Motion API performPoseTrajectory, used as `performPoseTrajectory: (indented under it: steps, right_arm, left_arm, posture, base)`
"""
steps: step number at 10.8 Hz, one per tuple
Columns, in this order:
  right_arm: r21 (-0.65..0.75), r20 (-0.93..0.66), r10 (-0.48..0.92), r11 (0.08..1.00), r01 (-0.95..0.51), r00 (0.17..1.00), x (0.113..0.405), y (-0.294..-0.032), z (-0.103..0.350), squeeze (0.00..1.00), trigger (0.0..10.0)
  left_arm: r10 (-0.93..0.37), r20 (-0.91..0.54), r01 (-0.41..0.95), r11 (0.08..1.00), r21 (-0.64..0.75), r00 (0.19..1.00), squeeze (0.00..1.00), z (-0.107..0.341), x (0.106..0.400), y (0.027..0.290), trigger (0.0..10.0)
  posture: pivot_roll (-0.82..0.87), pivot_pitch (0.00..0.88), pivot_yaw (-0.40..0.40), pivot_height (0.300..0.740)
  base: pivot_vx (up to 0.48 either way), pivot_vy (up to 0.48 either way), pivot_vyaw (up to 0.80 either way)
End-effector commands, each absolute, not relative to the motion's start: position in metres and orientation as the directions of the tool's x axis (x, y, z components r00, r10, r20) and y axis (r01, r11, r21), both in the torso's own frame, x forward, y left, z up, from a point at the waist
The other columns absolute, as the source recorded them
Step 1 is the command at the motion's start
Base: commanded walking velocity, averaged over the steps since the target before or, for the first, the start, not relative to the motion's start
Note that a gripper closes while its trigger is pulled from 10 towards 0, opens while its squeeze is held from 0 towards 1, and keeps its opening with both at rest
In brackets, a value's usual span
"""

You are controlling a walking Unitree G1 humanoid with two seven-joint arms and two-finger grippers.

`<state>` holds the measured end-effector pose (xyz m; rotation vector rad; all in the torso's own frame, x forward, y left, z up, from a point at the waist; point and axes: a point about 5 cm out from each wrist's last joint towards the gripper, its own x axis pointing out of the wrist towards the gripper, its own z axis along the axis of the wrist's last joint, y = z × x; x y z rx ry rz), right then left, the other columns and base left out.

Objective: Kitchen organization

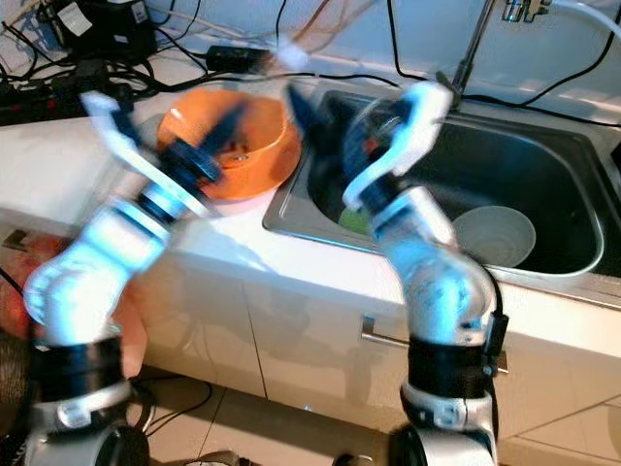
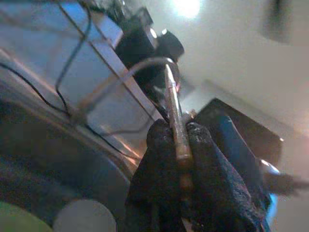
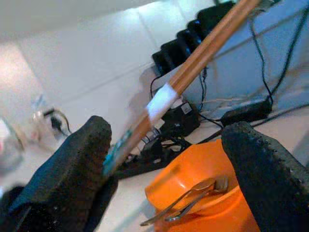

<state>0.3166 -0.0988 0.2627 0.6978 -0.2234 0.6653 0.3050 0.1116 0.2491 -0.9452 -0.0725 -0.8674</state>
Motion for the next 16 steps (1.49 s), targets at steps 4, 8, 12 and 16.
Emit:
performPoseTrajectory:
  steps: [4,8,12,16]
  right_arm:
    - [0.596,0.393,0.486,0.512,-0.619,0.780,0.317,-0.106,0.269,0.00,10.0]
    - [0.603,0.380,0.430,0.556,-0.571,0.819,0.325,-0.119,0.272,0.00,0.0]
    - [0.639,0.356,0.401,0.554,-0.533,0.844,0.331,-0.124,0.268,0.00,0.0]
    - [0.669,0.323,0.453,0.511,-0.539,0.831,0.329,-0.111,0.254,0.00,0.0]
  left_arm:
    - [-0.675,0.398,0.644,0.151,-0.750,0.622,0.00,0.232,0.294,0.103,0.0]
    - [-0.716,0.345,0.622,0.159,-0.767,0.608,0.00,0.214,0.279,0.116,0.0]
    - [-0.732,0.357,0.627,0.122,-0.769,0.580,0.00,0.213,0.274,0.113,0.0]
    - [-0.751,0.365,0.638,0.095,-0.764,0.549,0.00,0.214,0.271,0.108,0.0]
  posture:
    - [0.12,0.053,-0.028,0.740]
    - [0.12,0.054,-0.032,0.740]
    - [0.12,0.058,-0.037,0.740]
    - [0.13,0.058,-0.033,0.740]
  base:
    - [0.000,0.000,0.00]
    - [0.000,0.000,0.00]
    - [0.000,0.000,0.00]
    - [0.000,0.000,0.00]
